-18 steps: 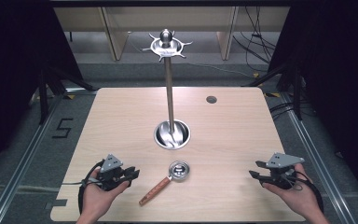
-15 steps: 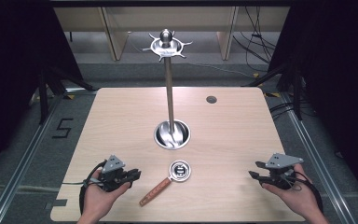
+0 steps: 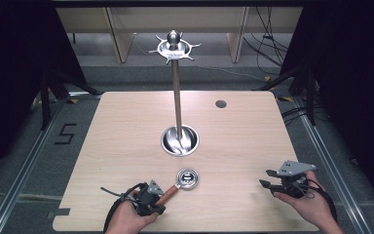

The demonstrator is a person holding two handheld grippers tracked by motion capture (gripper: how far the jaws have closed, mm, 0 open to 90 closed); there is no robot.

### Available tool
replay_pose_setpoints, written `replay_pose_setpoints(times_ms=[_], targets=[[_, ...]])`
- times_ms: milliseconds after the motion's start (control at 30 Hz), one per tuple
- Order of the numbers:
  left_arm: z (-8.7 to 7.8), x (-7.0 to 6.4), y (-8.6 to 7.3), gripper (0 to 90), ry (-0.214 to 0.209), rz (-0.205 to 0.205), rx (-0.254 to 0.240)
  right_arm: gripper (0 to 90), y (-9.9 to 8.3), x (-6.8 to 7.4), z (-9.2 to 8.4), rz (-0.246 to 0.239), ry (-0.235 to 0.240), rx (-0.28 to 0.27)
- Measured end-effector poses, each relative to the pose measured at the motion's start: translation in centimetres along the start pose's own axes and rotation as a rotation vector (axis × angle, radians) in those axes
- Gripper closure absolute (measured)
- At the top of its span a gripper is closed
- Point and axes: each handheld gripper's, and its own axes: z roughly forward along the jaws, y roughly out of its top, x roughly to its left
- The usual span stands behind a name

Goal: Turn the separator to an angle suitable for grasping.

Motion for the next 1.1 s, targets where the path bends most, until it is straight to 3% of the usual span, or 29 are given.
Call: replay_pose_setpoints(times_ms=[33,133,267,300,367,400,500,533,633,700,733,767,800,900,967,1033,1100], targets=[[0.0,0.0,0.0,89.4,0.0,0.0,0.0,53.9,0.0,-0.2,0.1,-0.018,-0.001,-0.008],[0.3,0.2,0.0,89.4,0.012,-0.04,0.023,53.9,0.0,-0.1,0.1,-0.004,0.005,0.003],[0.4,0.7,0.1,89.4,0.052,-0.058,0.039,53.9,0.1,0.0,0.0,-0.019,0.007,-0.002],[0.4,1.2,0.2,89.4,0.033,-0.072,0.04,53.8,0.1,0.0,0.1,-0.025,0.008,-0.004],[0.4,1.9,0.2,89.5,0.04,-0.076,0.046,53.8,0.1,0.1,0.1,-0.012,0.013,0.005],[0.3,2.3,0.3,89.4,0.061,-0.07,0.06,53.8,0.1,0.1,0.1,-0.016,0.014,0.004],[0.4,2.9,0.5,89.4,0.066,-0.085,0.062,53.8,0.1,0.0,0.1,-0.025,0.013,-0.002],[0.5,3.6,0.9,89.5,0.091,-0.112,0.05,53.8,0.1,0.0,0.1,-0.023,0.015,-0.001],[0.4,4.6,1.3,89.5,0.117,-0.116,0.054,53.8,0.1,0.0,0.1,-0.023,0.016,0.0],[0.5,5.7,2.0,89.5,0.141,-0.13,0.05,53.8,0.1,0.1,0.0,-0.015,0.021,0.004],[0.7,6.9,3.0,89.5,0.152,-0.152,0.049,53.1,0.2,0.1,0.0,-0.039,0.03,-0.003],[0.7,6.9,3.0,89.5,0.152,-0.152,0.049,53.1,0.2,0.1,0.0,-0.039,0.03,-0.003],[1.0,8.0,4.0,89.5,0.175,-0.165,0.05,53.4,0.3,0.0,0.0,-0.055,0.03,-0.015],[1.2,8.9,5.0,89.4,0.188,-0.198,0.046,53.5,0.3,0.2,-0.1,-0.033,0.03,-0.013],[1.4,9.8,6.0,89.4,0.203,-0.205,0.054,53.5,0.3,-0.1,-0.1,-0.065,0.024,-0.03],[1.8,10.5,6.8,89.5,0.211,-0.203,0.041,53.6,0.3,-0.1,-0.1,-0.055,0.028,-0.032],[2.3,11.0,8.0,89.4,0.22,-0.232,0.034,53.7,0.2,-0.2,-0.1,-0.059,0.025,-0.026]])
